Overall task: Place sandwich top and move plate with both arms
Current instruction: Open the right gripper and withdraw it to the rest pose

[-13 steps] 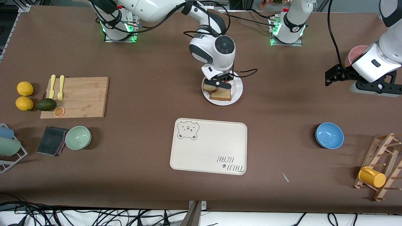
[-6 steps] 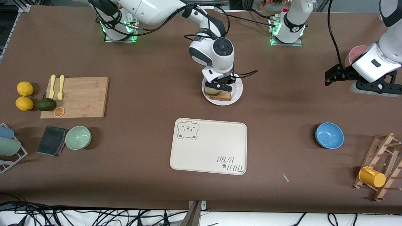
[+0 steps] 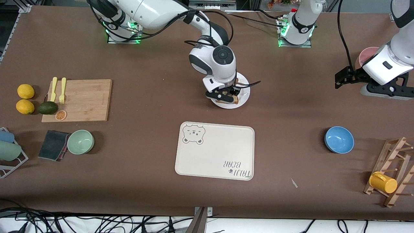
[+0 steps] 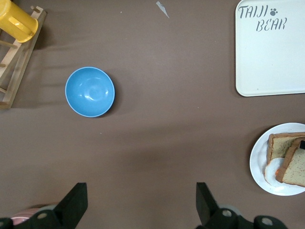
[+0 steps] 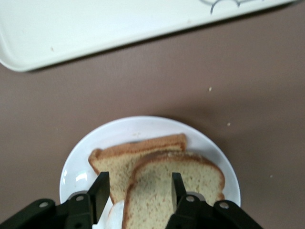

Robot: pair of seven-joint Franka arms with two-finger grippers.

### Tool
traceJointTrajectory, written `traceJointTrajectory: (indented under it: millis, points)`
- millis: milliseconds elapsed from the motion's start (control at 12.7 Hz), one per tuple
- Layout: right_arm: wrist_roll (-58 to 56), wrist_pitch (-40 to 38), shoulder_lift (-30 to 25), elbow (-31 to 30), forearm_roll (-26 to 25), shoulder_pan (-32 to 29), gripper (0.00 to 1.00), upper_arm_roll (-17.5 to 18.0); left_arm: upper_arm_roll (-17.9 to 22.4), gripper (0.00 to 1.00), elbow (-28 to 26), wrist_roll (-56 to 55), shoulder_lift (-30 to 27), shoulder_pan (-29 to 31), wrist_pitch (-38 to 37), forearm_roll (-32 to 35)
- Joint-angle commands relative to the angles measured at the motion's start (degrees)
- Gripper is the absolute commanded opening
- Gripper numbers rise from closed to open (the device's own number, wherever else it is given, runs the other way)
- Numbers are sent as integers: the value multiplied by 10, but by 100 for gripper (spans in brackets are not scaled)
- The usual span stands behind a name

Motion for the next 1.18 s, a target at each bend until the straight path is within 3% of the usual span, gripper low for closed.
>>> traceJointTrajectory:
  millis: [0,79,708,1101]
  points:
    - [-42,-55,-34,6,-2,-28,88,5,0,100,3,0,0,4,-6,-14]
    - [-69,-77,-59,0,-1,-44,100,4,0,100,3,0,0,4,-6,-14]
    - [-426,-252,-306,-115,104,-215,100,-42,0,100,3,1,0,4,-6,-16]
    - [-597,-307,-396,-147,112,-327,100,-47,-3,100,-1,-1,7,1,-22,-67]
